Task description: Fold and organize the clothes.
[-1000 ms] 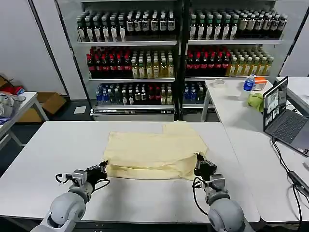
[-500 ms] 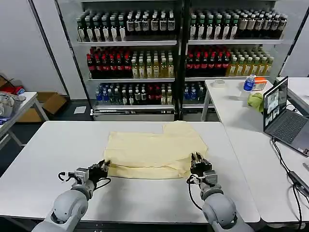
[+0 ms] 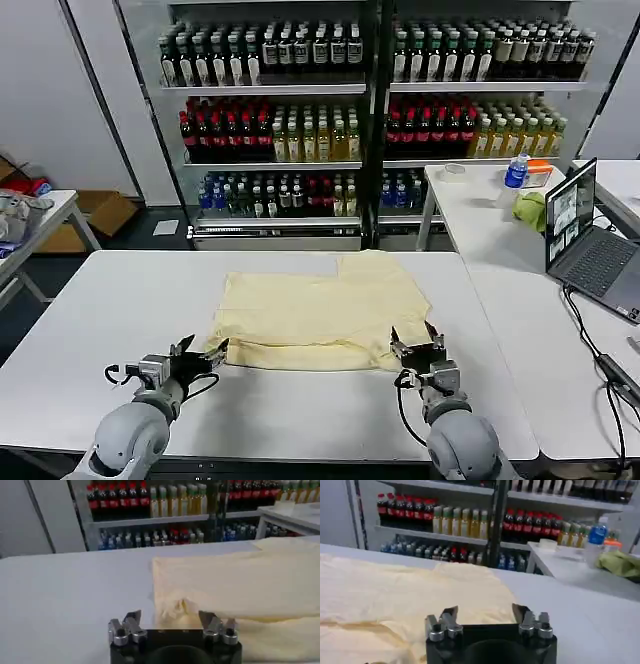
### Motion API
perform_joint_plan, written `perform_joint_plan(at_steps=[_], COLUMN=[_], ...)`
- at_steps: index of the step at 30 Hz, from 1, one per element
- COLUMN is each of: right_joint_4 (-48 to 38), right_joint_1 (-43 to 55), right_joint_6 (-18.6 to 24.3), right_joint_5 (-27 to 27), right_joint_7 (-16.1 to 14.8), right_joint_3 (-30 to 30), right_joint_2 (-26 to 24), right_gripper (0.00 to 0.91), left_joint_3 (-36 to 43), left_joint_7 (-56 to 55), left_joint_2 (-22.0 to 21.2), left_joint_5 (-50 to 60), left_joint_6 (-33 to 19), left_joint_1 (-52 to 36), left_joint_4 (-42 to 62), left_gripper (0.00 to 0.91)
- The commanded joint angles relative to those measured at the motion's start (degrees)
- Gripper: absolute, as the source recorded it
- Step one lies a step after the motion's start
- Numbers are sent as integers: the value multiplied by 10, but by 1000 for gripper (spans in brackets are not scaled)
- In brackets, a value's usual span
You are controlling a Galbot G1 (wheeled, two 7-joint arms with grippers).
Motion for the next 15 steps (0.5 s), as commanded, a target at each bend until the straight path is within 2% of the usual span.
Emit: perform_joint_plan(at_steps=[1,9,11,12,13,15], right_joint_4=[19,7,3,0,-3,-6], right_joint_1=[-26,-33,-32,-31,-31,-30], right_joint_6=[-9,-43,-46,-49,-51,-53], right_joint_5=[42,83,83,85,87,89], right_joint_7=[3,25,28,29,31,31], right_joint_3=[26,38,37,35,35,32], right_joint_2=[0,2,4,5,6,8], right_gripper=[907,907,907,907,907,615], left_joint_3=[-15,-9,-7,-6,-5,-4], left_joint_7=[0,-5,-6,-6,-6,-6], left_joint_2=[0,-4,-6,-6,-7,-7], left_joint_5=[-8,-24,-23,-23,-22,-21], left_joint_6=[1,5,5,5,5,4], left_joint_1=[21,0,-2,-3,-4,-5], left_joint_4=[-4,13,15,17,19,22], left_gripper=[907,907,685,333,232,40])
